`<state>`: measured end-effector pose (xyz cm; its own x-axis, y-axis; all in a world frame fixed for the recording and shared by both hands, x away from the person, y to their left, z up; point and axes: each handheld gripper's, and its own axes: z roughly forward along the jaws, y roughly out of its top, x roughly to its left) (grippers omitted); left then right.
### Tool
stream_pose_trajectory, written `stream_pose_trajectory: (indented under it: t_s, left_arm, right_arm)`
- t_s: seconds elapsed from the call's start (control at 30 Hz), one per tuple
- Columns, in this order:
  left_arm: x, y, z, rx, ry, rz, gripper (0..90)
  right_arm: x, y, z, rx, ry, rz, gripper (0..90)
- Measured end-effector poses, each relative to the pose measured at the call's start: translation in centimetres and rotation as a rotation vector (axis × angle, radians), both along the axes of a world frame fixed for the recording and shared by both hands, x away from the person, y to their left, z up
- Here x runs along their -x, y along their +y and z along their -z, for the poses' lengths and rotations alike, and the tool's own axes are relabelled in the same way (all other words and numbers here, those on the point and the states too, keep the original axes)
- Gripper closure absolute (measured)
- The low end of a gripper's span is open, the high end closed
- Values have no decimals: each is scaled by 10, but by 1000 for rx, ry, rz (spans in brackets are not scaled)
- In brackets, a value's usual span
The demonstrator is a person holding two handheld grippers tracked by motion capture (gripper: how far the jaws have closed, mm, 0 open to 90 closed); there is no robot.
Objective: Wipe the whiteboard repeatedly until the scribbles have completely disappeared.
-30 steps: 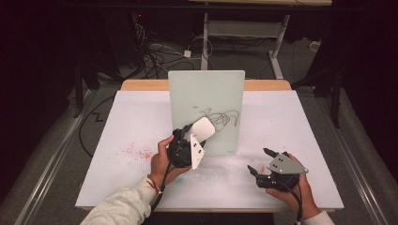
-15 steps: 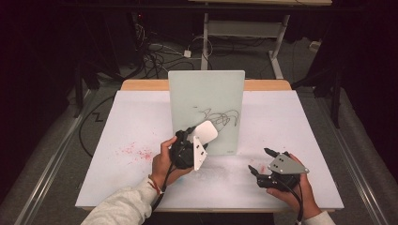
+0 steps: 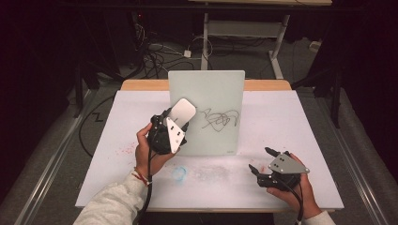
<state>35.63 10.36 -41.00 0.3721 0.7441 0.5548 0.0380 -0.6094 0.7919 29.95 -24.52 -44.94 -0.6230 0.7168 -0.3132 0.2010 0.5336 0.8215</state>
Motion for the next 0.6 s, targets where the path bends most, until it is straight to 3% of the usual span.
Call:
stream_pose_trajectory:
  t_s: [0.2, 0.37, 0.43, 0.6]
  left_arm:
    - [3, -20, 8, -28, -1, 8, 293]
    - [5, -41, 15, -67, 11, 53, 293]
    - [7, -57, 21, -99, 13, 73, 293]
    - [8, -71, 27, -107, 22, 100, 293]
  right_arm:
    - [-1, 1, 1, 6, 0, -11, 230]
    - [0, 3, 2, 9, 7, -14, 230]
    - [0, 3, 2, 11, 5, -13, 230]
    - [-1, 3, 2, 11, 7, -18, 230]
